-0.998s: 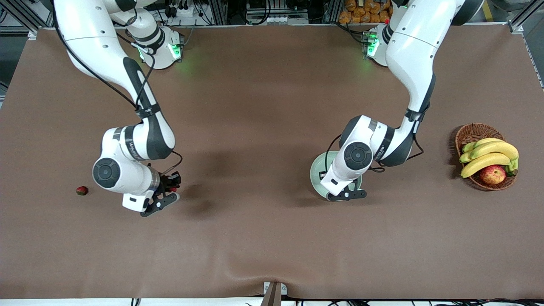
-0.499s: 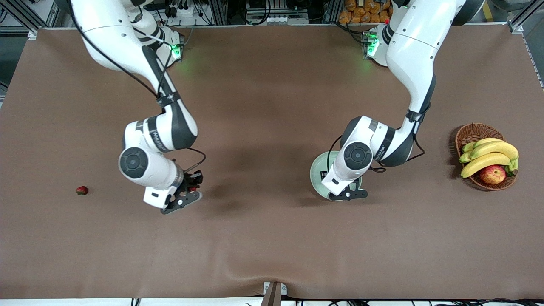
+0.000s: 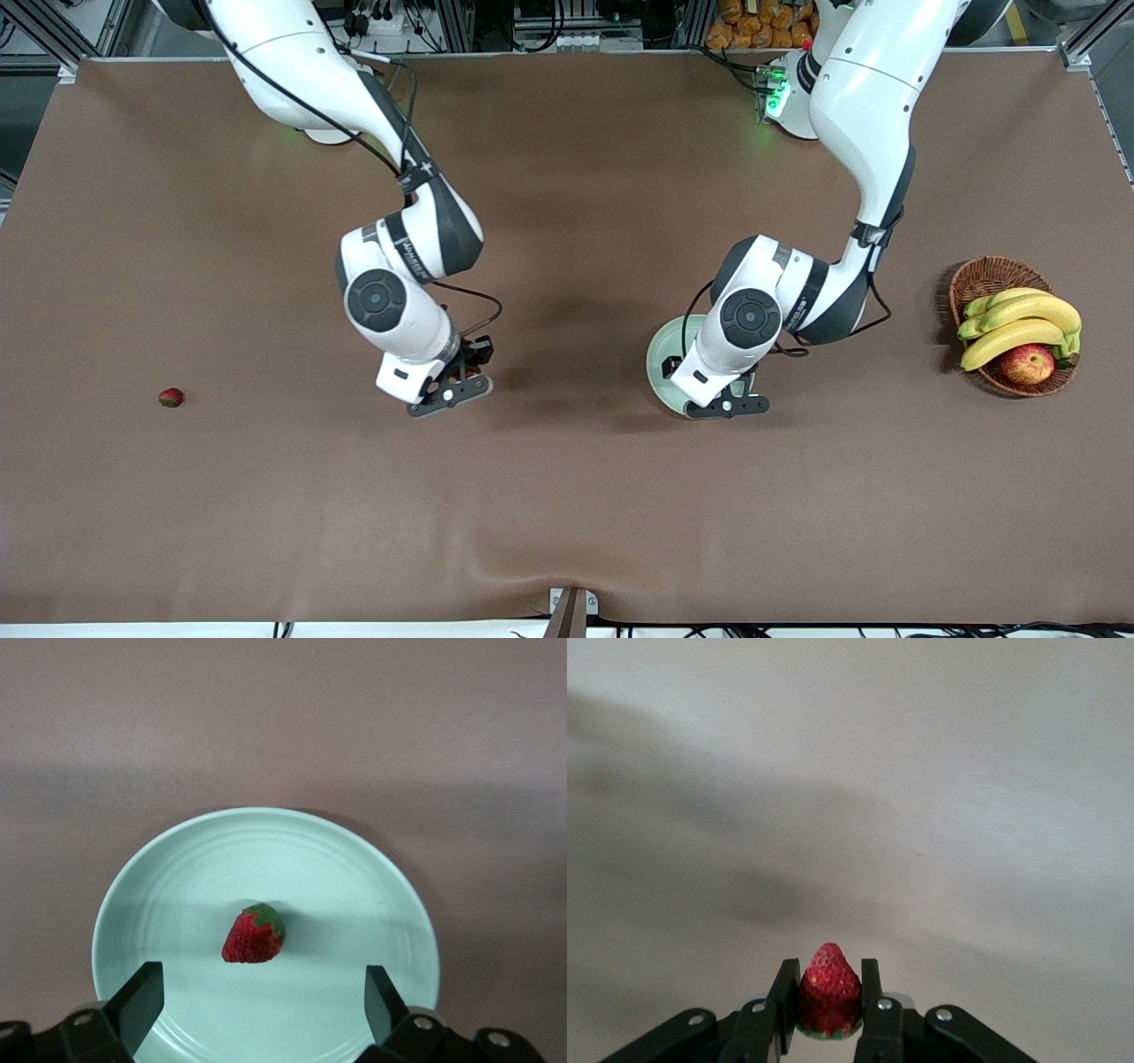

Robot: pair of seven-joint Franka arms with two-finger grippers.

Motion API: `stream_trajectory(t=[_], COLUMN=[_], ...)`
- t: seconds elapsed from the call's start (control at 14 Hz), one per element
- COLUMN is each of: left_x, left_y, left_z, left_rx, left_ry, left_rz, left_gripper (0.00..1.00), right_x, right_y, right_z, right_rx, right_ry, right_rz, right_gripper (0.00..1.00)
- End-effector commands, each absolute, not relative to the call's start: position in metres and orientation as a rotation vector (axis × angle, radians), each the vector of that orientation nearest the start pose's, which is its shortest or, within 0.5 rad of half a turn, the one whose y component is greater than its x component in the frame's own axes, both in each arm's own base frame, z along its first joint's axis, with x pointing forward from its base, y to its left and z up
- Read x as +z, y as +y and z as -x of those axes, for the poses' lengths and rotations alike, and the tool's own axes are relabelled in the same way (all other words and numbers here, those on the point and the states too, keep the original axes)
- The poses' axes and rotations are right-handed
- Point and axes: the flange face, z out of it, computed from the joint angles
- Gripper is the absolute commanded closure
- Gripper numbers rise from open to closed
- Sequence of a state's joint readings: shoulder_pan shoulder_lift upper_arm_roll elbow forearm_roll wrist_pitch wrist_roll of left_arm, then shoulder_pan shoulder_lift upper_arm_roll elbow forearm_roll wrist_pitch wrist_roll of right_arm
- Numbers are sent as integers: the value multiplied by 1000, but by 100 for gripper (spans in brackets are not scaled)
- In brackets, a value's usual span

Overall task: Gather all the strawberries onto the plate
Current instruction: 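Set the held strawberry on the table beside the plate with the right gripper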

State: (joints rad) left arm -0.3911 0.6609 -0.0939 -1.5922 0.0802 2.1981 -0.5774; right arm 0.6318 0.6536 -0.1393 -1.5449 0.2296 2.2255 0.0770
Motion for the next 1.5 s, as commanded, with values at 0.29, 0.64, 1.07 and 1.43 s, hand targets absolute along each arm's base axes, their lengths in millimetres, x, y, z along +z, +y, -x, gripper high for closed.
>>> stream_trajectory(t=[0.29, 0.64, 1.07, 1.43], left_x=[272, 277, 283, 288], left_y=[-332, -364, -374, -379], left_z=[-606, -590, -584, -583], left_rx=[14, 20, 7, -4], left_ry=[-116, -148, -170, -158], left_rz=[3119, 3142, 3145, 3150], left_gripper=[0, 0, 0, 0], right_x=[219, 194, 214, 254], right_y=[455, 487, 461, 359], right_z=[-558, -536, -552, -575], right_rx=[-79, -154, -169, -165], right_ry=[-272, -187, -188, -235], right_rz=[3001, 2981, 2986, 2995], right_gripper=[100, 100, 0, 0])
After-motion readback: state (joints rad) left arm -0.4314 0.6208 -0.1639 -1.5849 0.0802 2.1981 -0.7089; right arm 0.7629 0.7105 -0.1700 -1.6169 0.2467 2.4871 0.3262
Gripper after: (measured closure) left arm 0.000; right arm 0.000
